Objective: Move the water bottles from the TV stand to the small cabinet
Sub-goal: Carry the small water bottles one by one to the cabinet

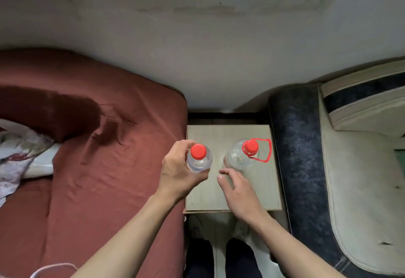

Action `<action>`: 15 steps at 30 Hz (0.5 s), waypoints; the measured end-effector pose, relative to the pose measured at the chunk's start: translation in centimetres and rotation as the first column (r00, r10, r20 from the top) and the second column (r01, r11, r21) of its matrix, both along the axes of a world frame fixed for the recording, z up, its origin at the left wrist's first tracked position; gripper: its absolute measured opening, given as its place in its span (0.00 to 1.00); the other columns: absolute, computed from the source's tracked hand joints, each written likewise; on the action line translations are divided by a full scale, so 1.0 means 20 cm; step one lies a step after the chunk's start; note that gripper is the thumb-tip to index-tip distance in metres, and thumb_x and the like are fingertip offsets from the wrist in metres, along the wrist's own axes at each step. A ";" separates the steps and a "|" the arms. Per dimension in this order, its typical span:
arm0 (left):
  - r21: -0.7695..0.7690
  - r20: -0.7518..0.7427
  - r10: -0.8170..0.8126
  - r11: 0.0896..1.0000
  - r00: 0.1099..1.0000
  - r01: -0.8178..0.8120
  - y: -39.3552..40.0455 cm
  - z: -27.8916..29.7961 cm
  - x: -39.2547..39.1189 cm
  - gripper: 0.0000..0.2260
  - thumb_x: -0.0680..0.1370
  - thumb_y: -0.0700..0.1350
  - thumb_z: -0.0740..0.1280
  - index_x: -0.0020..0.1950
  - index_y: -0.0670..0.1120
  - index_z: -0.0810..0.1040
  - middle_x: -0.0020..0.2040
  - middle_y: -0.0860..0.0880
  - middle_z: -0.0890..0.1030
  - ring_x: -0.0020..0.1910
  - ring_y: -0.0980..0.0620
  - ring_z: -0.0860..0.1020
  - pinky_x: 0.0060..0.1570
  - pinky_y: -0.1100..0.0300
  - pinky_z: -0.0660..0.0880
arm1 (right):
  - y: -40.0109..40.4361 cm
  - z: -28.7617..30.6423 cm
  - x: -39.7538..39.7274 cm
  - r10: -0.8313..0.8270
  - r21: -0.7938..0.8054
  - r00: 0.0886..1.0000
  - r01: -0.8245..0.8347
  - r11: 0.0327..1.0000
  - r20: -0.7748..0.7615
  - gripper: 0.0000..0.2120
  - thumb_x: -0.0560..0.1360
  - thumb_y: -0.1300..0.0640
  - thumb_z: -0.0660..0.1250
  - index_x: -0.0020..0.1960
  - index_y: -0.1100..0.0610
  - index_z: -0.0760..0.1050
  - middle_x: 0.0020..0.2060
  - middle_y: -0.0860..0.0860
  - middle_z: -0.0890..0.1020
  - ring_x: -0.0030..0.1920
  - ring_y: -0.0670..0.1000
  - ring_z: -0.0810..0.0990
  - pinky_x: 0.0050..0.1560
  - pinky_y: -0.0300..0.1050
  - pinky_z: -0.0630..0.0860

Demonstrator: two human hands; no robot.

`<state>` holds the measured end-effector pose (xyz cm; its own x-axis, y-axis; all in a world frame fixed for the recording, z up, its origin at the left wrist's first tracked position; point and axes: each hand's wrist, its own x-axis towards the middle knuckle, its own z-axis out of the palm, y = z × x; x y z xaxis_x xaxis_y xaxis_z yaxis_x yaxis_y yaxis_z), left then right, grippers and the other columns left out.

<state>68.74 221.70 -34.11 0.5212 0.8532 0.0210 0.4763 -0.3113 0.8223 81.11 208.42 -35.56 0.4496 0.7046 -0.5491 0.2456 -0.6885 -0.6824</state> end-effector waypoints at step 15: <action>-0.077 -0.078 -0.056 0.996 0.995 0.050 0.08 -0.61 0.16 0.24 0.62 0.45 0.79 0.55 0.49 0.77 0.49 0.55 0.78 0.47 0.54 0.78 0.48 0.54 0.77 | 0.02 -0.39 0.04 -0.002 -0.145 1.000 0.004 0.989 0.014 0.17 0.81 0.41 0.55 0.67 0.44 0.69 0.67 0.43 0.73 0.69 0.49 0.67 0.70 0.55 0.61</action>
<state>71.97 223.26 -46.24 0.5631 0.8220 -0.0852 0.5261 -0.2771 0.8040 81.88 208.72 -43.27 0.4594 0.6169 -0.6391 0.2523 -0.7805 -0.5720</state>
